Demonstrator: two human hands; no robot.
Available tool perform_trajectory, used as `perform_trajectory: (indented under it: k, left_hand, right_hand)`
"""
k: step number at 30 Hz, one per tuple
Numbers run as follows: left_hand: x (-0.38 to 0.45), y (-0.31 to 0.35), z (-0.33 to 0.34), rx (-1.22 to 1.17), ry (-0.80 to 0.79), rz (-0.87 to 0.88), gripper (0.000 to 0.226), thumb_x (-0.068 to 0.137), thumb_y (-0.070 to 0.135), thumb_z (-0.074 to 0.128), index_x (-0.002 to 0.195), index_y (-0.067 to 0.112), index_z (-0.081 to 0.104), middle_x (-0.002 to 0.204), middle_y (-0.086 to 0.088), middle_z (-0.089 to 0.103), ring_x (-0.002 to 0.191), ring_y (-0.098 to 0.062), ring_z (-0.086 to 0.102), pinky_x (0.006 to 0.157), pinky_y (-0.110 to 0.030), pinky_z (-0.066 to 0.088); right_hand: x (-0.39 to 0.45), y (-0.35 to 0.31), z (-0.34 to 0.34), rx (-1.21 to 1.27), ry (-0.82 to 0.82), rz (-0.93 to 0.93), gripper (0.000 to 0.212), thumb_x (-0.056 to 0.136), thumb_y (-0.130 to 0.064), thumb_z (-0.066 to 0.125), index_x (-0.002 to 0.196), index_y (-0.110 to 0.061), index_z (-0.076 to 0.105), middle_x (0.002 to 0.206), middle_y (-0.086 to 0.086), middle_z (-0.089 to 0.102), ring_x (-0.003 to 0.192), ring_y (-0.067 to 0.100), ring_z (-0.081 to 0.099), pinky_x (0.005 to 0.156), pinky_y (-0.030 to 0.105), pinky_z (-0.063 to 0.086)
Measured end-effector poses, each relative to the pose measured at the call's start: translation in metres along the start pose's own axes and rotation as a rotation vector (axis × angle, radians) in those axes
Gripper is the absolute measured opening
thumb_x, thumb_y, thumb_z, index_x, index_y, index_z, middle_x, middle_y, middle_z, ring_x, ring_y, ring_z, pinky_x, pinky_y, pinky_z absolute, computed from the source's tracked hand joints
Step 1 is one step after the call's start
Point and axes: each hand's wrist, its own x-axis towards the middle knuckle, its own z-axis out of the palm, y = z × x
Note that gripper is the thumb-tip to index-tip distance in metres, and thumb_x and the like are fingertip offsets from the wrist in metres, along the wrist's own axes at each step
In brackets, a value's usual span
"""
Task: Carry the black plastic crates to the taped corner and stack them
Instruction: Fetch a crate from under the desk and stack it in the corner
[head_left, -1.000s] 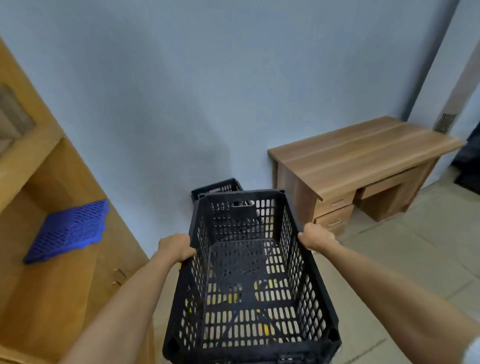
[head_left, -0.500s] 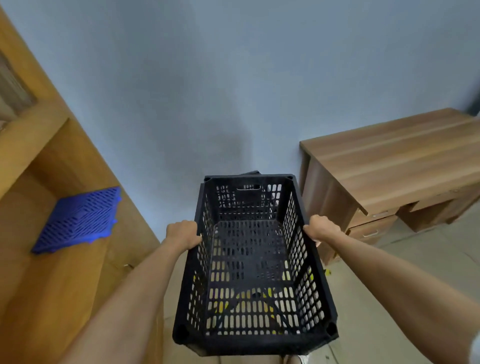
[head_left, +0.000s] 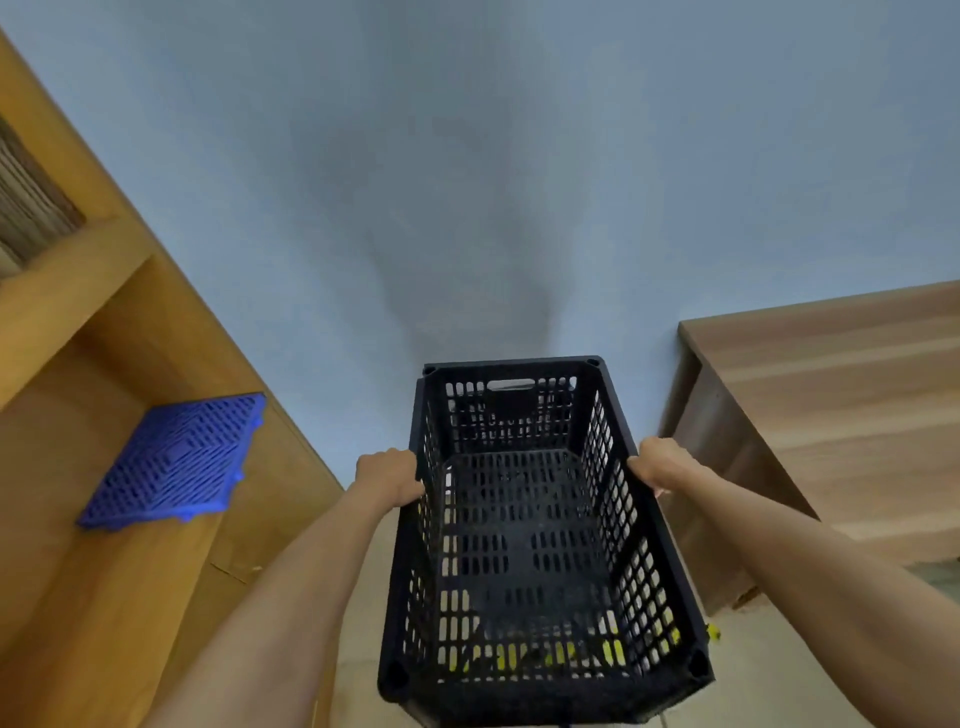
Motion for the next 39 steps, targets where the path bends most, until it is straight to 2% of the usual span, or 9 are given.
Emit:
perform_trajectory:
  k: [9, 15, 21, 26, 29, 33, 35, 37, 39]
  left_hand:
    - [0.098, -0.006, -0.025, -0.018, -0.024, 0.044, 0.016, 0.089, 0.028, 0.051, 0.085, 0.013, 0.05, 0.078, 0.0, 0.051, 0.077, -0.023, 0.052, 0.069, -0.03, 0.04]
    - [0.172, -0.021, -0.051, -0.035, -0.059, 0.109, 0.011, 0.09, 0.027, 0.051, 0.089, 0.016, 0.052, 0.085, -0.001, 0.055, 0.081, -0.023, 0.053, 0.069, -0.031, 0.04]
    - [0.215, -0.029, -0.058, -0.043, -0.084, 0.124, 0.015, 0.089, 0.032, 0.056, 0.087, 0.017, 0.055, 0.087, -0.001, 0.059, 0.081, -0.021, 0.056, 0.069, -0.03, 0.042]
    - [0.227, -0.021, -0.048, -0.051, -0.129, 0.095, 0.027, 0.09, 0.033, 0.057, 0.108, 0.014, 0.061, 0.092, 0.0, 0.057, 0.085, -0.02, 0.054, 0.072, -0.031, 0.041]
    - [0.228, -0.015, -0.049, -0.073, -0.145, 0.063, 0.031, 0.089, 0.035, 0.059, 0.111, 0.013, 0.059, 0.093, 0.0, 0.057, 0.085, -0.02, 0.055, 0.073, -0.031, 0.043]
    - [0.225, -0.007, -0.05, -0.06, -0.151, 0.005, 0.031, 0.089, 0.034, 0.059, 0.111, 0.012, 0.058, 0.093, -0.001, 0.056, 0.085, -0.022, 0.055, 0.075, -0.032, 0.043]
    - [0.223, -0.003, -0.051, -0.054, -0.166, -0.022, 0.031, 0.09, 0.033, 0.058, 0.111, 0.011, 0.058, 0.094, -0.001, 0.055, 0.088, -0.023, 0.057, 0.075, -0.032, 0.043]
    - [0.222, 0.001, -0.052, -0.055, -0.19, -0.05, 0.032, 0.09, 0.035, 0.058, 0.113, 0.012, 0.057, 0.099, -0.002, 0.058, 0.094, -0.023, 0.06, 0.075, -0.032, 0.043]
    - [0.221, 0.005, -0.054, -0.058, -0.215, -0.075, 0.033, 0.091, 0.037, 0.058, 0.115, 0.014, 0.057, 0.101, -0.002, 0.061, 0.097, -0.023, 0.062, 0.076, -0.032, 0.044]
  right_hand:
    - [0.088, -0.02, -0.026, 0.057, 0.002, 0.056, 0.024, 0.098, -0.015, 0.035, 0.087, -0.001, 0.051, 0.092, 0.017, 0.061, 0.081, 0.03, 0.059, 0.073, 0.033, 0.048]
    - [0.139, -0.041, -0.051, 0.062, -0.065, 0.173, 0.029, 0.093, 0.002, 0.042, 0.065, -0.001, 0.044, 0.074, 0.014, 0.056, 0.089, 0.033, 0.067, 0.059, 0.031, 0.049]
    - [0.181, -0.052, -0.067, 0.037, -0.161, 0.198, 0.024, 0.093, 0.004, 0.05, 0.111, 0.012, 0.061, 0.11, 0.021, 0.069, 0.085, 0.029, 0.069, 0.08, 0.036, 0.059]
    - [0.208, -0.045, -0.079, 0.073, -0.269, 0.188, 0.008, 0.088, 0.006, 0.06, 0.092, 0.008, 0.066, 0.078, 0.017, 0.074, 0.056, 0.016, 0.068, 0.055, 0.024, 0.057]
    - [0.22, -0.04, -0.085, 0.118, -0.279, 0.21, 0.02, 0.09, 0.009, 0.055, 0.072, 0.002, 0.06, 0.045, 0.009, 0.065, 0.042, 0.013, 0.067, 0.038, 0.02, 0.049]
    - [0.232, -0.033, -0.092, 0.142, -0.317, 0.151, 0.029, 0.095, 0.0, 0.05, 0.069, -0.006, 0.061, 0.086, 0.014, 0.074, 0.073, 0.02, 0.074, 0.046, 0.02, 0.05]
    - [0.235, -0.031, -0.096, 0.074, -0.375, 0.101, 0.036, 0.092, -0.001, 0.059, 0.059, -0.012, 0.064, 0.084, 0.008, 0.077, 0.093, 0.024, 0.072, 0.052, 0.016, 0.05]
    - [0.238, -0.028, -0.099, 0.066, -0.437, 0.076, 0.036, 0.092, 0.003, 0.056, 0.06, -0.008, 0.066, 0.06, 0.0, 0.073, 0.079, 0.019, 0.074, 0.044, 0.015, 0.049]
    - [0.237, -0.027, -0.104, 0.077, -0.474, 0.064, 0.03, 0.097, 0.0, 0.046, 0.074, -0.004, 0.063, 0.07, 0.0, 0.073, 0.061, 0.012, 0.069, 0.04, 0.015, 0.046]
